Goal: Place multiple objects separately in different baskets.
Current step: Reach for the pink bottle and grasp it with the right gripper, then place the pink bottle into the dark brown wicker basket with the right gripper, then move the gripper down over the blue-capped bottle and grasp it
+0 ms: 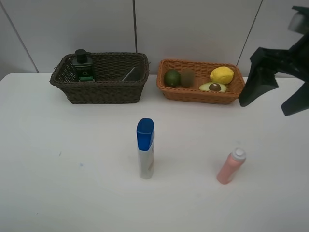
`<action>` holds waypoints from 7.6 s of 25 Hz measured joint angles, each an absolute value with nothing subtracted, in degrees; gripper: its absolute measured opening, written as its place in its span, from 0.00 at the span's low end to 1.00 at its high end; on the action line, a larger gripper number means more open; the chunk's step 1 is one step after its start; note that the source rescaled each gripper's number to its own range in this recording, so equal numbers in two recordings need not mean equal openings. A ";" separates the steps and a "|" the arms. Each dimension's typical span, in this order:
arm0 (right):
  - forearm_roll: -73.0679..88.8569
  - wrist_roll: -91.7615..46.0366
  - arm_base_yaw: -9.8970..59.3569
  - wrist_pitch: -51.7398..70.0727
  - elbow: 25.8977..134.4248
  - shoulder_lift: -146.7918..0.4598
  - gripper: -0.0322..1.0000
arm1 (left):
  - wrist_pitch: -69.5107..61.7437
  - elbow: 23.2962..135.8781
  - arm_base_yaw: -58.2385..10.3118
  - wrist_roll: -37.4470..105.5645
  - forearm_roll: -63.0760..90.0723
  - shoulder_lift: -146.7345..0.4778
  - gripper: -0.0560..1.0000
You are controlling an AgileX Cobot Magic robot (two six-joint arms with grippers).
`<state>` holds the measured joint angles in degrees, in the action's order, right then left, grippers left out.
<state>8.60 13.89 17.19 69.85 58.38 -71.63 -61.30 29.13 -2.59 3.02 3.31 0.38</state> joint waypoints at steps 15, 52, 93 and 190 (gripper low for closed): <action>9.19 25.69 17.19 53.01 43.23 -73.19 0.98 | -61.30 29.13 -2.59 3.02 3.31 0.38 1.00; 9.37 29.27 17.19 45.60 43.28 -95.40 0.03 | -61.30 29.13 -2.59 3.02 3.31 0.38 1.00; 9.20 27.81 17.19 49.44 43.93 -95.40 0.03 | -61.30 29.13 -2.59 3.02 3.31 0.38 1.00; 1.03 12.25 31.93 69.35 114.58 -121.11 1.00 | -61.30 29.13 -2.59 3.02 3.31 0.38 1.00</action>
<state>1.03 12.25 31.93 69.35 114.58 -121.11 -61.30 29.13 -2.59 3.02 3.31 0.38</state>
